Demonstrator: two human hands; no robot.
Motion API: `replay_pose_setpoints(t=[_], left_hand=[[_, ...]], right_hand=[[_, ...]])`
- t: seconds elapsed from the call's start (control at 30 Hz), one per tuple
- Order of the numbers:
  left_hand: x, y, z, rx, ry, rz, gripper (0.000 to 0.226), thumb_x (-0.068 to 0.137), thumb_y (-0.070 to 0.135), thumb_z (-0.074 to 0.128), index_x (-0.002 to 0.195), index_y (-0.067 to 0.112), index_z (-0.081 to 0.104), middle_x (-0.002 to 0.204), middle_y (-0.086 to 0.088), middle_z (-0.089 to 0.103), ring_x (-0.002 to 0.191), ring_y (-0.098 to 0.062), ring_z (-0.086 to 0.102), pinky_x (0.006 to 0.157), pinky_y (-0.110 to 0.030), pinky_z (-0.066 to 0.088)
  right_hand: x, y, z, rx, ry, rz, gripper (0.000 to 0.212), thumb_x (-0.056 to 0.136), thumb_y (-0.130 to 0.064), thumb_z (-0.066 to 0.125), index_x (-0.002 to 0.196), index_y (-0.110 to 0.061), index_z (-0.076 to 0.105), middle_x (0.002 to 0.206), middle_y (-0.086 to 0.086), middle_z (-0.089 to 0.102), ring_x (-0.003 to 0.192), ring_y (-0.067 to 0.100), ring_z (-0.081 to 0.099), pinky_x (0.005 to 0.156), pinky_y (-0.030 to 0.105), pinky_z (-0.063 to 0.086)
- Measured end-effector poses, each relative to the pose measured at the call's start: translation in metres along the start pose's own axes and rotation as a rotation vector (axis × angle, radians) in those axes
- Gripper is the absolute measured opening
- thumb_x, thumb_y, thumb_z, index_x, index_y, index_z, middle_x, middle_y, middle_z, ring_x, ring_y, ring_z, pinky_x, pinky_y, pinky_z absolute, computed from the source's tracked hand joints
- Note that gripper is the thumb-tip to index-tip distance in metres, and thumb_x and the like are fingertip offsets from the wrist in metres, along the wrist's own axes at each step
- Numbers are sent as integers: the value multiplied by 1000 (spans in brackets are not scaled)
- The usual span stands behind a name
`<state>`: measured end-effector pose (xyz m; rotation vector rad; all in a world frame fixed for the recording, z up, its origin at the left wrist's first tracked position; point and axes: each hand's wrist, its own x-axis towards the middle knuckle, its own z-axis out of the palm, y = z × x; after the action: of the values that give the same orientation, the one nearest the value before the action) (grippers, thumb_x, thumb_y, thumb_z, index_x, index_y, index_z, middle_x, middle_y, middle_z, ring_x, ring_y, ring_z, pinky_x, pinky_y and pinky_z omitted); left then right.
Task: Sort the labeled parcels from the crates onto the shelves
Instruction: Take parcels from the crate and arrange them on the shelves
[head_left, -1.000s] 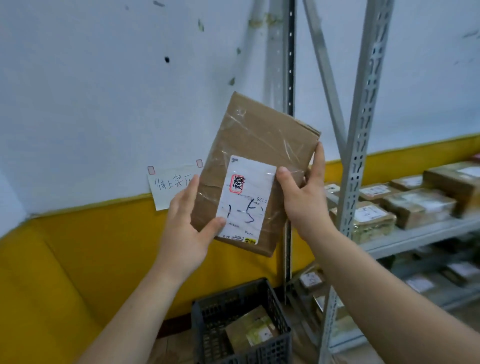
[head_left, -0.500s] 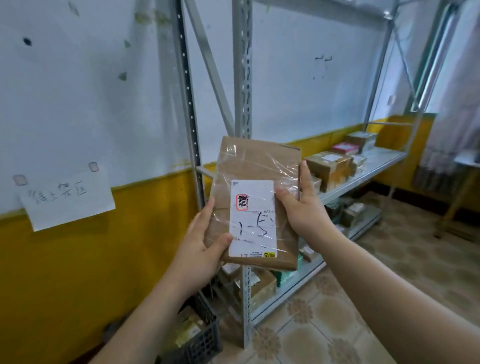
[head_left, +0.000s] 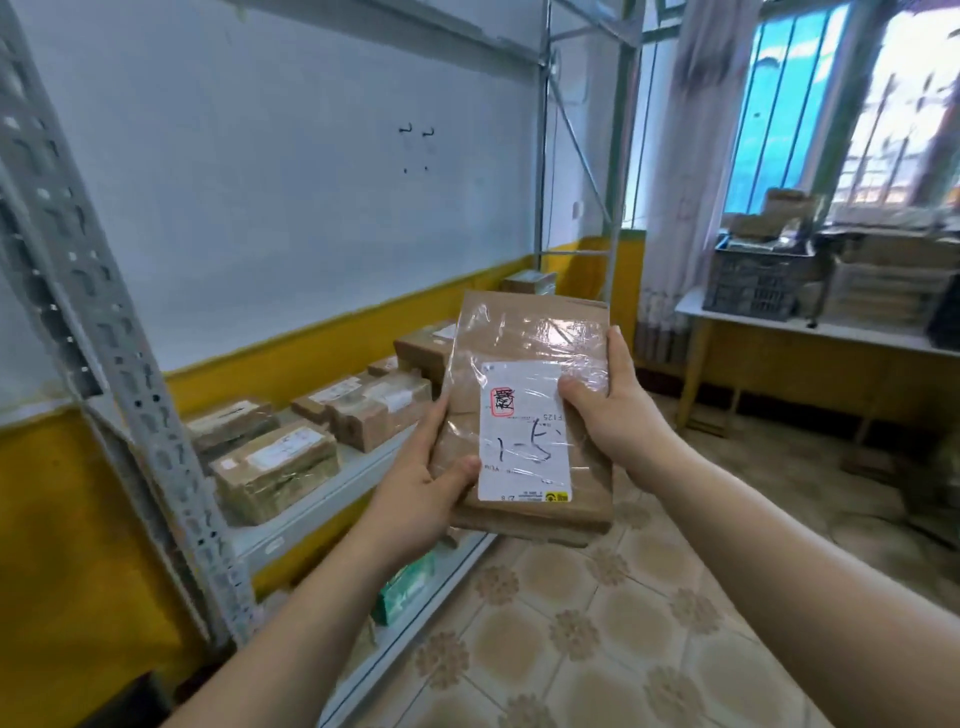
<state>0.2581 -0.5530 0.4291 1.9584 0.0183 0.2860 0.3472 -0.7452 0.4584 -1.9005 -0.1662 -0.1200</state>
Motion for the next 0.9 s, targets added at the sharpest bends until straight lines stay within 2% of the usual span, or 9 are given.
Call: replay_pose_setpoints(t=[0.07,0.17,0.23,0.37,0.43,0.6,0.67,0.77,0.9], left_hand=[[23,7,28,11,-29,3,69,95,31,57,146,54,18,154,8,30,132,-18,42,109,-40,39],[60,12,61,48,-63,25,68,95,29,57,148,48,19,154,7,32,131,-17,43,107,-34,39],[87,9,77,54,-87,42,69,95,29,58,149,45,19,154,7,33,131,-15,42,107,-33,38],[153,-7,103,39,-116,33,70,93,33,60,150,44,21,154,9,33,134,-16,40,109,-37,37],[193,-17,115,30,-118,42,70,92,32,61,150,44,23,154,9,33,134,-16,40,107,-33,36],[301,-38,144,-2,-174,54,69,92,30,61,149,44,23,149,11,35,123,-7,39,100,-29,33],[341,-39,156,-58,-211,61,69,92,28,62,148,43,25,145,13,38,116,-2,40,96,-23,34],[396,-36,173,-73,-265,87,66,92,27,62,146,44,28,131,25,39,97,15,45,79,-3,33],[458,-35,203,-80,-307,82,65,91,26,63,144,44,30,119,32,40,91,23,40,75,-3,32]], right_hand=[[21,14,-26,4,18,22,81,98,-37,57,154,-47,-1,121,-7,54,107,24,64,99,47,50],[56,36,-51,-13,50,56,84,93,-45,58,151,-51,-2,140,-1,52,112,29,62,99,49,50],[79,50,-61,-15,65,72,83,90,-48,58,147,-55,-1,141,2,53,110,29,64,96,50,52],[137,76,-68,-36,86,128,84,93,-45,57,148,-54,-5,132,11,59,79,21,65,61,32,51],[170,87,-68,-46,102,162,84,96,-41,56,152,-50,-6,125,10,62,70,20,66,54,31,52],[259,103,-69,-25,178,214,83,98,-35,56,152,-50,-5,104,0,67,91,34,71,78,50,60],[296,106,-75,-11,190,224,83,98,-34,57,151,-52,-4,106,-3,65,89,30,72,80,51,59],[346,114,-87,1,223,236,83,96,-35,59,150,-55,-1,109,-2,64,89,31,72,79,54,59],[399,132,-103,31,268,258,82,95,-31,61,148,-57,5,98,0,68,87,34,73,75,60,58]])
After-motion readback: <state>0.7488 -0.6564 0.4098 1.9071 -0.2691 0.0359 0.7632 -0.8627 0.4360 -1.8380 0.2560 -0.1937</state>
